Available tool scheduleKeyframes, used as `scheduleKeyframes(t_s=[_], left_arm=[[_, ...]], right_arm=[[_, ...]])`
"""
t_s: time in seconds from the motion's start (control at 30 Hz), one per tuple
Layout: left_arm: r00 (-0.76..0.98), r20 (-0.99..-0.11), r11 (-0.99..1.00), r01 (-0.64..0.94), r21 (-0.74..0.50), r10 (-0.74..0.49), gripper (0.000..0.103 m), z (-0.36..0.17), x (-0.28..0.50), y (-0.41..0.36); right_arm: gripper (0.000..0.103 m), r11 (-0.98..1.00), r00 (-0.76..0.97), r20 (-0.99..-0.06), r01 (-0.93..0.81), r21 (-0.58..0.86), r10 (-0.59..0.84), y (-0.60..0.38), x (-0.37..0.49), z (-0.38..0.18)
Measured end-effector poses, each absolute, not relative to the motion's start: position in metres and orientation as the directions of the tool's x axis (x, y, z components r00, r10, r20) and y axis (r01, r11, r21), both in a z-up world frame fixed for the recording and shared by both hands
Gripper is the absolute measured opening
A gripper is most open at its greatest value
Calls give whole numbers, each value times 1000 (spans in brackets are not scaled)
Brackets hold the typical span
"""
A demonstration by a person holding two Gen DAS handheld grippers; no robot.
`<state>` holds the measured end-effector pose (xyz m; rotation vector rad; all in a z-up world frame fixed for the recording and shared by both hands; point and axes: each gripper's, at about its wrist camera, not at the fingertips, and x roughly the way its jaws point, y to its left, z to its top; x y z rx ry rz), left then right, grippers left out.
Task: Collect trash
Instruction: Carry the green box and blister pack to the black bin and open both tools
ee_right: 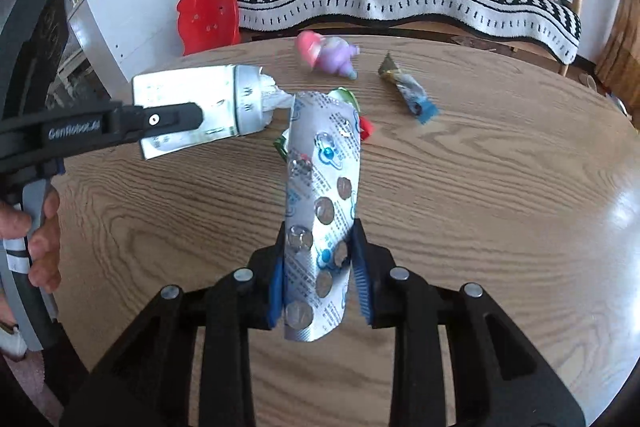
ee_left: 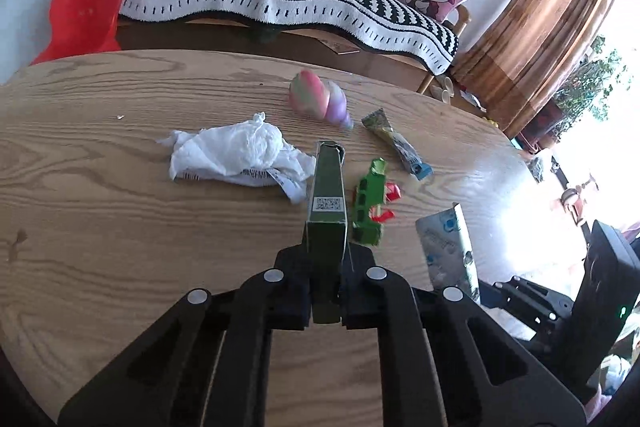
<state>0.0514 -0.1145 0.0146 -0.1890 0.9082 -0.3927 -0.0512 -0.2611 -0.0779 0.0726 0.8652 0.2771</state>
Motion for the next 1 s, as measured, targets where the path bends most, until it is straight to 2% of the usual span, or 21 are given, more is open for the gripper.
scheduleKeyframes(t_s=[0.47, 0.77, 1.0], left_arm=[[519, -734, 890, 364, -274, -438, 9, 32, -27, -156], [468, -752, 849, 476, -229, -465, 9, 28, -87, -225], [374, -762, 741, 641, -200, -529, 9, 25, -159, -309]], right_arm=[[29, 972, 646, -730, -88, 218, 222, -328, -131, -65], [29, 980, 666, -736, 35, 197, 124, -394, -209, -60], [29, 963, 656, -754, 195, 186, 13, -470, -307, -77]])
